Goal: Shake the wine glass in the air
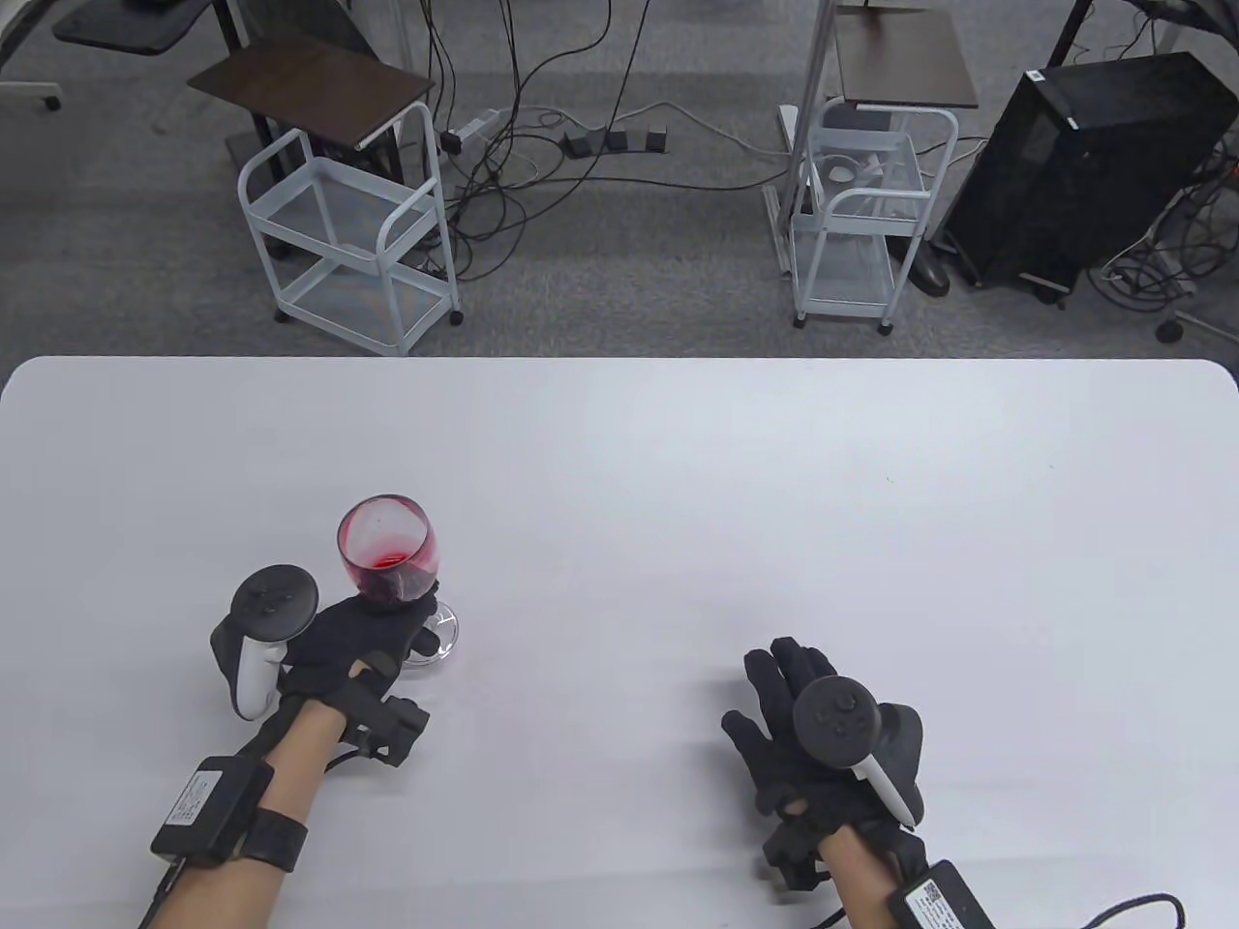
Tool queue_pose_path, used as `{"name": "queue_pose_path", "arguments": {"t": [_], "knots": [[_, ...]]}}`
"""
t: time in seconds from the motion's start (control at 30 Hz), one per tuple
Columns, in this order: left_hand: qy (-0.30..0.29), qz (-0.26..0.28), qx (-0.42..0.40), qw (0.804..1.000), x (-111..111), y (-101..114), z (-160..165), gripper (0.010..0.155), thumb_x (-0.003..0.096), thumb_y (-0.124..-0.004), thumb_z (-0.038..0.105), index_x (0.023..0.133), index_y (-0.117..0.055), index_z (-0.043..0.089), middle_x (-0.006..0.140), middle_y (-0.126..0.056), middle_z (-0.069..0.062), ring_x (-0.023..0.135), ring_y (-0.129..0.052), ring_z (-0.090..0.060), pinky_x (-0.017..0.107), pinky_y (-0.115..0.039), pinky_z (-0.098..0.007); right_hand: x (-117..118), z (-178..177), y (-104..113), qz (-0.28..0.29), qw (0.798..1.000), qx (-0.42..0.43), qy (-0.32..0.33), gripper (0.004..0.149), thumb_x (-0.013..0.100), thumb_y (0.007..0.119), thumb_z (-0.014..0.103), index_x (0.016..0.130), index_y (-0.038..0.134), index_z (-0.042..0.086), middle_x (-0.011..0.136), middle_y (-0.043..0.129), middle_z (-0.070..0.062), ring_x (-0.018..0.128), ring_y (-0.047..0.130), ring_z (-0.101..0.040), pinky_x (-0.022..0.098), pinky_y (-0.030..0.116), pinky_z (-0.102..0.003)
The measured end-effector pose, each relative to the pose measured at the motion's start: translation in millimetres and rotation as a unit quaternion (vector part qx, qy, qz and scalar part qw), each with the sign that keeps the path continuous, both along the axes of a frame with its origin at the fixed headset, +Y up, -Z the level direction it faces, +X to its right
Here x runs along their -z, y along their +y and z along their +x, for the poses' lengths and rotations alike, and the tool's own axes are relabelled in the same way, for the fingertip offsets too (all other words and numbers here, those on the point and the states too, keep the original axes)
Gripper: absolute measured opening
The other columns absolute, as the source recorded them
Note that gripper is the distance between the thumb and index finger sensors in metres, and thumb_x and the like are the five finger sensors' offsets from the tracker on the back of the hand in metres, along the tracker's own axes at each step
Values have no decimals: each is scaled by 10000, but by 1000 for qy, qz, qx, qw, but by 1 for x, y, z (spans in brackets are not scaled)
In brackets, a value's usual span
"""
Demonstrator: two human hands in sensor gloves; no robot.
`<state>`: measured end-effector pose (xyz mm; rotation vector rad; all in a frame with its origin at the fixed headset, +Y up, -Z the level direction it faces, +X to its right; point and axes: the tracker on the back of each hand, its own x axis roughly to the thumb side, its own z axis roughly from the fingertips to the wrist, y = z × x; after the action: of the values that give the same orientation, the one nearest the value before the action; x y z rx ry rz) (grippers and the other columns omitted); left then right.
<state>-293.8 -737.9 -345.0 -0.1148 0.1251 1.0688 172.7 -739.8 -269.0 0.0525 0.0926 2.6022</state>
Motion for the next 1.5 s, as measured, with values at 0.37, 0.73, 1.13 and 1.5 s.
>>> {"name": "queue_pose_path", "arguments": {"t": [0.37,0.73,1.13,1.5], "knots": [[2,0,16,1000,1,2,-3,458,483,-917,415,903,-905,232,898,-985,-112,521,-1216,-209,477,-958,-412,0,0,-1,3,1000,-1,2,700,425,736,549,1027,535,254,1164,391,-48,1073,335,-369,739,349,-633],[6,10,-10,1000,0,7,-7,461,485,-913,414,904,-902,223,892,-987,-121,513,-1219,-205,470,-962,-411,-1,0,-1,2,1000,-4,3,700,425,734,551,1028,533,256,1163,393,-48,1073,336,-368,739,351,-632],[7,1,-6,1000,1,3,-6,462,487,-911,416,907,-899,221,894,-985,-122,519,-1218,-205,473,-962,-410,0,-1,-1,-4,1000,-1,3,701,425,735,550,1028,533,255,1163,394,-48,1072,336,-370,739,350,-632],[-2,-3,12,1000,1,3,-2,463,484,-915,418,905,-902,226,896,-986,-118,526,-1219,-208,477,-963,-411,1,-1,-2,-2,1000,-1,6,699,425,735,550,1027,535,255,1163,397,-51,1072,338,-369,739,351,-632]]}}
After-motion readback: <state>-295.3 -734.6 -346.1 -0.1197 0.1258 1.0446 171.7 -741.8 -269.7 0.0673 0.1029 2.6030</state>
